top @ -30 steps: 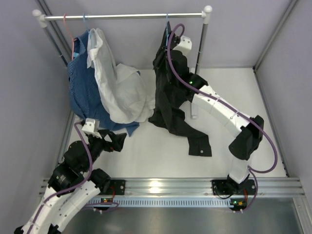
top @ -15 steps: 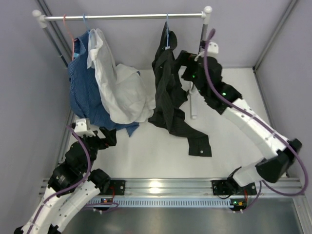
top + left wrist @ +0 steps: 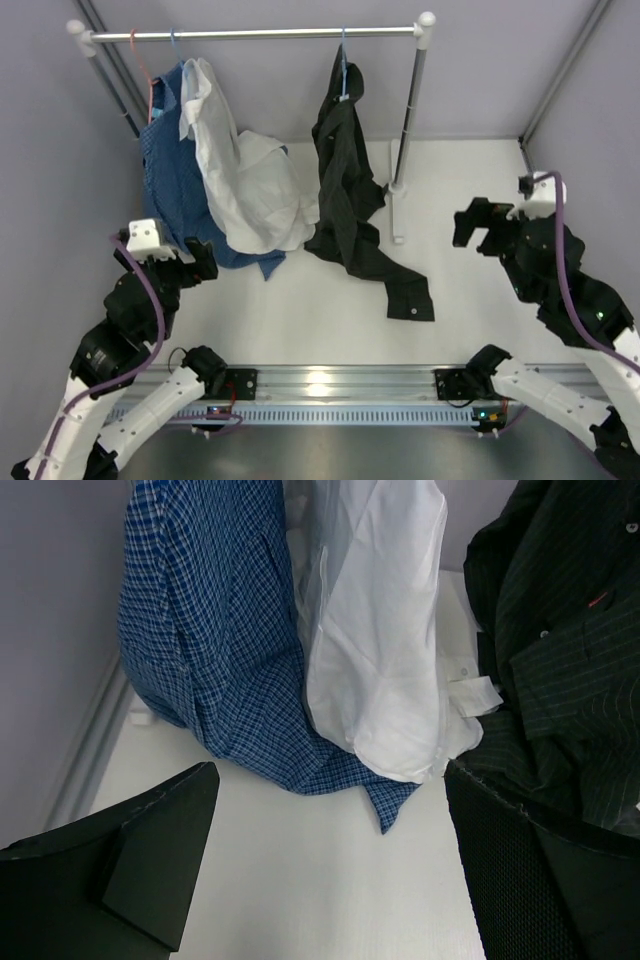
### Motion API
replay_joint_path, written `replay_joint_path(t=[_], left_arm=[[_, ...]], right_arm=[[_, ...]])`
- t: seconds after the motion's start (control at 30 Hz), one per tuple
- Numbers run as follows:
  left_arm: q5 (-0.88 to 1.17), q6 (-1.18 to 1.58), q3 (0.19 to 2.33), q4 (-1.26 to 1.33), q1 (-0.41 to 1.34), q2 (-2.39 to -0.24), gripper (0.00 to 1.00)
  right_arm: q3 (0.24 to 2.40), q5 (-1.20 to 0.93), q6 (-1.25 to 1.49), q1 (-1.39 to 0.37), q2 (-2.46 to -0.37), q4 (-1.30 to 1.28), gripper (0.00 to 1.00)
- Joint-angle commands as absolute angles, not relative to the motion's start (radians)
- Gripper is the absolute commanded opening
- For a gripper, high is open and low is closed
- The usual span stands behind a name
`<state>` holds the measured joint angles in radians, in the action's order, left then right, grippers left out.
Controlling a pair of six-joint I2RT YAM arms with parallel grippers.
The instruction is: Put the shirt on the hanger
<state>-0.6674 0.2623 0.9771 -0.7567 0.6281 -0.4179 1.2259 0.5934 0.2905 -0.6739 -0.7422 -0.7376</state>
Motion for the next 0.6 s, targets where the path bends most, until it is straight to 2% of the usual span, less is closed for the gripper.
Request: replay_joint_path(t=[0.0,0.17,0.37,0.57], left_arm=[[-0.692,0.172,1.073,-0.808,0.627,-0.506,0.98],[-0.706,0.212,1.155,-0.839,0.627,-0.661,0.98],[-0.764,0.186,1.098,-0.756,0.627,-0.660,0.98],[-0.724,0.254,1.032,-0.698,0.626,-0.701,0.98]], right_arm=[[1.197,0.689,0.336,-0.670,-0.667,-0.934,0.99],[1.180,0.724,0.391,-0.669,-0.634,-1.057,0.99],[1.213,0.805,0.353,-0.669,-0.595,-1.109,0.99],[1.198,0.810,0.362,-0.669,-0.581,-1.117,0.99]])
